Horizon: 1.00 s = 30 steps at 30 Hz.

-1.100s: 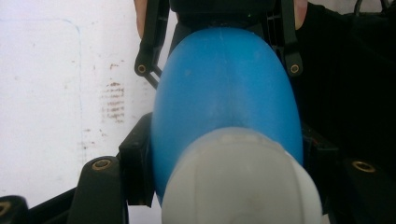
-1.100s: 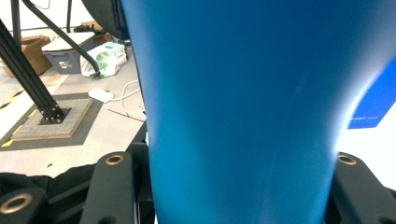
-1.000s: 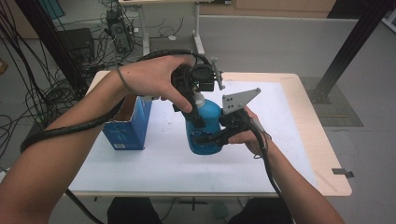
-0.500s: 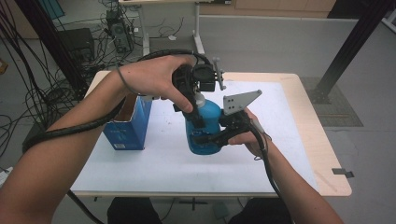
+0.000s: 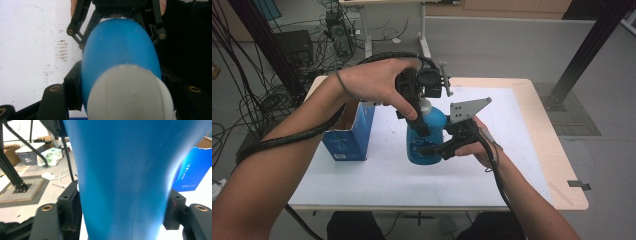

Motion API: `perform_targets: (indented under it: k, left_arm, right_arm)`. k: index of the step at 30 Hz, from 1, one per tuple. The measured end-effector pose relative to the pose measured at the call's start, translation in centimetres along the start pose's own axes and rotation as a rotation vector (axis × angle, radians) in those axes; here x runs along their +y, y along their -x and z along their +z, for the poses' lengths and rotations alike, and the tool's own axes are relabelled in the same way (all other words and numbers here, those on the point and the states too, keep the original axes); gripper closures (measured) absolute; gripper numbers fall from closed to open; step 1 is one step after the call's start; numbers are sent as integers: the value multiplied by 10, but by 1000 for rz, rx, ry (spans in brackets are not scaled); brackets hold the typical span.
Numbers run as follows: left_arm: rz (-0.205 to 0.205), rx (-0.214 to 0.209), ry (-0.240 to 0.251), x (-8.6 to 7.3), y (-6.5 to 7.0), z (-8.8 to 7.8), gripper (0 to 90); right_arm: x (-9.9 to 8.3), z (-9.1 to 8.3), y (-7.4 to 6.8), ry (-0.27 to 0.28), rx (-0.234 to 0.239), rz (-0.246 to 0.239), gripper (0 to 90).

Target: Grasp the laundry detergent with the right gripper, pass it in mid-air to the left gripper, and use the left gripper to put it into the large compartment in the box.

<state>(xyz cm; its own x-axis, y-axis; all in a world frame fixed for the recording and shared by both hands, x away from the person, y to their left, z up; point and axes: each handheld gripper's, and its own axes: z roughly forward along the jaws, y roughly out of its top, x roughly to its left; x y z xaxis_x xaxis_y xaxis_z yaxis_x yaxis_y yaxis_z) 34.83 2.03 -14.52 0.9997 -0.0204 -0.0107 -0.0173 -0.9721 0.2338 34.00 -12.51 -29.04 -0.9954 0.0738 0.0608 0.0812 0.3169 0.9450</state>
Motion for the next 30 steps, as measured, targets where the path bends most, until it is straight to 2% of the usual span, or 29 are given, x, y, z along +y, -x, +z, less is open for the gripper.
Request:
perform_targets:
  k: [4,5,9,18,20,22,30]
  left_arm:
    - [-13,6,3,-1,-2,1,378]
    - [-10,9,5,0,-1,1,378]
    - [-15,6,9,-1,-2,0,378]
    - [-27,12,3,-1,-4,0,377]
    - [-30,13,5,-2,-4,0,377]
    - [-38,15,5,-3,-5,0,377]
    - [-58,18,4,-8,-8,-1,377]
  right_arm:
    - [0,1,-1,-6,8,9,207]
    - [-1,1,-1,1,-8,16,149]
    - [-3,1,-2,13,-48,36,69]
    - [-2,-5,-1,-4,-97,39,55]
    - [-1,-7,-2,-20,-105,41,54]
    - [-1,-9,-2,-59,-123,43,54]
    - [-1,-17,-1,-138,-135,63,52]
